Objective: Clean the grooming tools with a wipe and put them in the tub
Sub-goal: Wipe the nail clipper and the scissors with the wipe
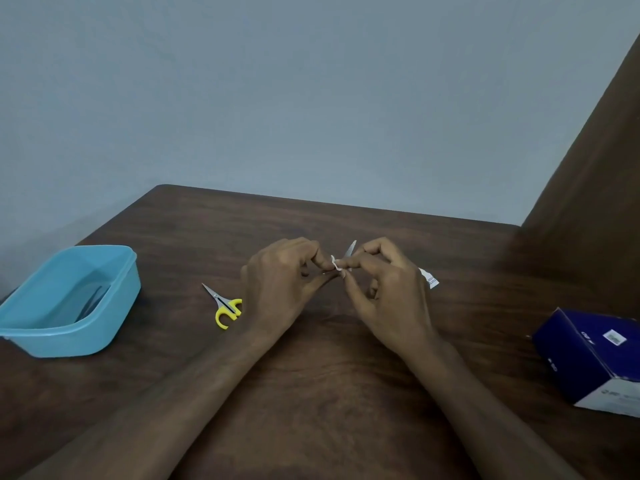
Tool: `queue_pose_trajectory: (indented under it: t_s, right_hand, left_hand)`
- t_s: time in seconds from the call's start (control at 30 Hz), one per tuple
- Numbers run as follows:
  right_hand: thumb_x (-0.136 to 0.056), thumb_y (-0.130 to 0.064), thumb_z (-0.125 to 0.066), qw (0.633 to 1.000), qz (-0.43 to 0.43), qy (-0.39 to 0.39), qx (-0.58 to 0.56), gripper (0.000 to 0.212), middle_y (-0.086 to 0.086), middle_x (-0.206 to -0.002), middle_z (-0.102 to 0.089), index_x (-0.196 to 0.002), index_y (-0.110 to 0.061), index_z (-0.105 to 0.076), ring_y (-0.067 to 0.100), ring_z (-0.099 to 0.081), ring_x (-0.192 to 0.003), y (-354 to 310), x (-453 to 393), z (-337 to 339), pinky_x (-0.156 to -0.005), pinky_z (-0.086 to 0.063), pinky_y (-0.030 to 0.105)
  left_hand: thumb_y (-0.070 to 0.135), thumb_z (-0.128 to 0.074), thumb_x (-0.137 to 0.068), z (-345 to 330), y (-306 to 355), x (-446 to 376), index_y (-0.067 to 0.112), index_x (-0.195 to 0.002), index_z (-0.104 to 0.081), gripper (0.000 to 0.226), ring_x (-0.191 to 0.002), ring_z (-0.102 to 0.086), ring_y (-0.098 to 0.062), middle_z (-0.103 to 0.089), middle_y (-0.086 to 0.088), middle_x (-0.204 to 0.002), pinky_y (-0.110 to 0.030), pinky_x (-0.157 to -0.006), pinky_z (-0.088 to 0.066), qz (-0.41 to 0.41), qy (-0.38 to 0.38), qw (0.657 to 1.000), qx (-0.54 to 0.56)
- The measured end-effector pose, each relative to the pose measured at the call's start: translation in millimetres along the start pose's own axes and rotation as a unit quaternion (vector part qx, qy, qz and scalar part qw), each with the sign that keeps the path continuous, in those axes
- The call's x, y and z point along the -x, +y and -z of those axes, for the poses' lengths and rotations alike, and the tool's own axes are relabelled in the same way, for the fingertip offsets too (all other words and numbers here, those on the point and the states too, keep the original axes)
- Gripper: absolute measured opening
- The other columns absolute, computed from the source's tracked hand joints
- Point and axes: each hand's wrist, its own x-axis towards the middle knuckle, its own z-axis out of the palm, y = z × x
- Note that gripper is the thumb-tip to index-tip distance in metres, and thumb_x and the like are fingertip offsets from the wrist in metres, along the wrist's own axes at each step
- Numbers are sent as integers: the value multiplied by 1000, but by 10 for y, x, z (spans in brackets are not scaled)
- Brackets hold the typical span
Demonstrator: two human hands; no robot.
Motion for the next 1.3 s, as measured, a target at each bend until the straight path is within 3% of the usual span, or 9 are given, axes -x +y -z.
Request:
queue_pose_trajectory:
  t_s: [0.1, 0.2, 0.4, 0.57, 0.73, 0.9, 1.03, 1.13, 1.3]
  right_hand:
    - [-88, -36, -74, 999, 29, -12, -25, 21, -14, -111, -57, -108, -30, -77, 7, -53, -49, -43, 6, 20, -51, -49, 30]
    - [-86, -39, -83, 1000, 29, 0, -12, 23, -13, -111, -59, -106, -30, -78, -6, -51, -55, -23, 8, 25, -50, -46, 25]
    - [-85, -30, -89, 999, 30, 20, -33, 20, -10, -109, -66, -99, -21, -79, -11, -52, -60, 24, 31, -32, -57, -39, 13]
    - [-86, -29, -90, 997, 34, 44, -46, 14, -12, -100, -75, -90, -20, -81, -12, -53, -60, 41, -5, -39, -59, -33, 7]
    - [-92, -41, -83, 999, -2, 43, -31, 17, -21, -89, -68, -88, -26, -78, 4, -49, -51, 57, -36, -29, -55, -37, 19]
    - [-92, -34, -86, 995, -16, 64, -73, 18, -25, -84, -63, -85, -19, -77, 12, -48, -45, 5, -39, -61, -55, -33, 14]
    - [-92, -32, -86, 987, -50, 89, -121, 17, -13, -78, -70, -83, -23, -75, 16, -47, -43, -10, -45, -40, -50, -32, 20]
    - [-93, -34, -83, 976, -116, 89, -161, 12, -1, -64, -67, -87, -30, -73, 22, -53, -39, -9, -50, -58, -40, -40, 38]
    - [-98, -28, -78, 963, -161, 46, -213, 11, -13, -97, -77, -95, -19, -73, 21, -64, -40, 14, -64, -75, -40, -50, 50]
  left_hand:
    - [44, -88, -81, 7, 21, 7, 31, -76, -67, 26, -67, -57, -3, -64, 16, -76, -35, -51, -47, 5, 14, 1000, -14]
    - [37, -93, -76, 3, 45, 6, 32, -77, -66, 27, -62, -52, -3, -48, 18, -66, -27, -49, -37, 28, 34, 998, -40]
    - [26, -84, -74, -3, 94, 23, 36, -97, -63, 33, -69, -64, 1, -71, 23, -81, -34, -56, -55, 41, 13, 999, -19]
    - [25, -87, -74, -6, 82, -5, 39, -111, -58, 49, -72, -65, 7, -71, 32, -86, -34, -61, -56, 69, 3, 998, 11]
    - [37, -88, -80, 3, 143, 11, 39, -114, -56, 47, -67, -65, 4, -73, 30, -88, -35, -63, -57, 49, -15, 998, 31]
    - [42, -87, -83, 11, 141, -3, 33, -116, -60, 44, -66, -66, 2, -72, 32, -87, -33, -63, -55, 47, 2, 998, 35]
    - [56, -82, -85, 1, 134, -14, 34, -118, -59, 45, -68, -65, -1, -73, 29, -92, -35, -64, -56, 47, 6, 999, 27]
    - [62, -80, -86, -27, 52, -33, 35, -124, -65, 50, -73, -70, 0, -76, 28, -101, -37, -71, -59, 75, -8, 995, 62]
    - [44, -86, -88, -74, -12, -68, 26, -120, -79, 37, -75, -75, -2, -80, 21, -101, -25, -73, -59, 117, -45, 980, 153]
